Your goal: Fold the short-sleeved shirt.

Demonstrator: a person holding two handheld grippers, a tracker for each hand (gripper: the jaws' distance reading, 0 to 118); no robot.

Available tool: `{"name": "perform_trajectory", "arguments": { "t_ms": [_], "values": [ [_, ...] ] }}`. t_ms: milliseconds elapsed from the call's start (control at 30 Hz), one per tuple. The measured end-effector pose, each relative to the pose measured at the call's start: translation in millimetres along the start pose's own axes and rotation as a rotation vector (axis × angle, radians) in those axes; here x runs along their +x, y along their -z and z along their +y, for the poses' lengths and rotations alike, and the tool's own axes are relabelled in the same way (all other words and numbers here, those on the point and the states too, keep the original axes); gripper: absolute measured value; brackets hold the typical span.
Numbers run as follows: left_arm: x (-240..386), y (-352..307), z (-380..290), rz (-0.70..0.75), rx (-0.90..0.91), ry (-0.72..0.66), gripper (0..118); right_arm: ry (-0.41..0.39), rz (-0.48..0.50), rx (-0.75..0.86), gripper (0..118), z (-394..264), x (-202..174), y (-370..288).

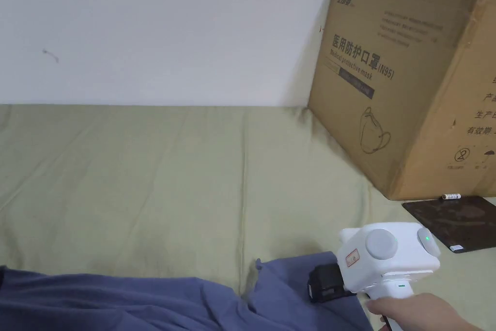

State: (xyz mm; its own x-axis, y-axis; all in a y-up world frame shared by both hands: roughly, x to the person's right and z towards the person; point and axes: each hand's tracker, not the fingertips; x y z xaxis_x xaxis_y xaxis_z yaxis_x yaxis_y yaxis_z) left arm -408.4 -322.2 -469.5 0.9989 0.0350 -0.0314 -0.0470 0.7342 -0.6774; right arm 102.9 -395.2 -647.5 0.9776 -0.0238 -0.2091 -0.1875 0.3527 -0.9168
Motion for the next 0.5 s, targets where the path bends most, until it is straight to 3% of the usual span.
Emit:
{"name": "perform_trajectory", "arguments": {
  "t_ms": [33, 67, 100, 133, 267, 300, 367, 500],
  "values": [
    [-2.3, -1.8, 0.0, 0.006, -0.008, -0.003, 2, 0.003, 0.013, 0.005, 93, -0.2, -1.6, -4.2],
    [1.0, -0.9, -5.3, 0.01, -0.015, -0.01, 2, -0.009, 0.011, 0.012, 71, -0.3, -3.6, -8.6],
    [6.2, -1.5, -9.8, 0.013, -0.02, -0.02, 2, -0.023, 0.008, 0.027, 43, -1.6, -4.0, -14.8],
    [12.3, -2.5, -14.7, 0.017, -0.025, -0.036, 2, -0.048, 0.025, 0.046, 4, -3.5, -3.0, -22.1],
    [28.8, -36.3, -36.9, -0.009, -0.016, -0.086, 2, -0.051, 0.186, 0.072, 0, -20.6, 4.1, -50.3],
    [-1.3, -35.6, -18.9, -0.008, -0.003, -0.082, 2, -0.05, 0.2, 0.111, 0, -26.3, 5.3, -61.6],
    [13.4, -63.5, -17.8, 0.002, 0.042, -0.072, 2, -0.021, 0.2, 0.212, 0, -33.8, 2.9, -95.0],
    [23.3, -124.3, 10.9, -0.007, 0.143, -0.074, 2, 0.032, 0.302, 0.399, 0, -50.1, 15.7, -167.4]
  ]
}}
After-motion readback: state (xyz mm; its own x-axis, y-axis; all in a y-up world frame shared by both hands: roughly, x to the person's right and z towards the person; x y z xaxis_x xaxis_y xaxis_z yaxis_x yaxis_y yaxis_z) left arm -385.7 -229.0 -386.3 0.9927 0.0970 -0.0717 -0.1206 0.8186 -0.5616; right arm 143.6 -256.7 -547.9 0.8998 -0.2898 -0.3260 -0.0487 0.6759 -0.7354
